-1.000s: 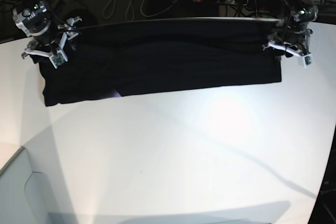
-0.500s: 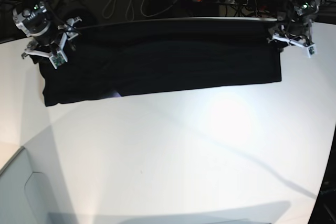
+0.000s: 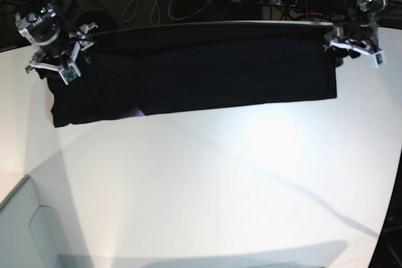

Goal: Fold the T-shirt properly
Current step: 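Hold the folded shirt edge with both grippers near the shoulder edge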

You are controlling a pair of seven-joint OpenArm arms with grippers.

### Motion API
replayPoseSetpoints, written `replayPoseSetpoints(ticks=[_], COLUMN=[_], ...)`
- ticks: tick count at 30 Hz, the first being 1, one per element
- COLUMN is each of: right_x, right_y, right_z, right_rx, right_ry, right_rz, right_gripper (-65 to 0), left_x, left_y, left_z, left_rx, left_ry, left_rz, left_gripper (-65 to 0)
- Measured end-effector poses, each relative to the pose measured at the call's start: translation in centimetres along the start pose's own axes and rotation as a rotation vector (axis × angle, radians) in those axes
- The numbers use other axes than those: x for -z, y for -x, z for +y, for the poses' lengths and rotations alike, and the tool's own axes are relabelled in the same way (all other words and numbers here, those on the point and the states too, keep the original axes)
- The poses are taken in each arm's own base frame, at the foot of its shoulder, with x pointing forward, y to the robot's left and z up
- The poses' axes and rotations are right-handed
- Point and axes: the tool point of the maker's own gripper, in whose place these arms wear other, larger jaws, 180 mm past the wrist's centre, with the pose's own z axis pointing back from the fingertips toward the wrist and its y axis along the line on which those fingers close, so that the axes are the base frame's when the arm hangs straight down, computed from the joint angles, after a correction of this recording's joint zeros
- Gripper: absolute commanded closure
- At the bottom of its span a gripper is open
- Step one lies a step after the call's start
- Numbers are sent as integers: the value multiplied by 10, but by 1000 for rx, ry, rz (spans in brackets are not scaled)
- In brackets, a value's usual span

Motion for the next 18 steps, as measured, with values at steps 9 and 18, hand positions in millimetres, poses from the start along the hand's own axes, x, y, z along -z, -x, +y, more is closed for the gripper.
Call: replayPoseSetpoints(ticks=[9,18], right_x=[1,1], right_y=[-7,-6], right_z=[-5,-4], right_rx=[-1,0], right_ry=[12,10], right_rz=[-14,-11], right_gripper=[-433,-433], left_x=[-3,24], left_y=[-6,45], left_z=[-17,8], left_rx=[-10,-111], left_ry=[65,18], left_rz=[-25,121], left_gripper=[-363,-363])
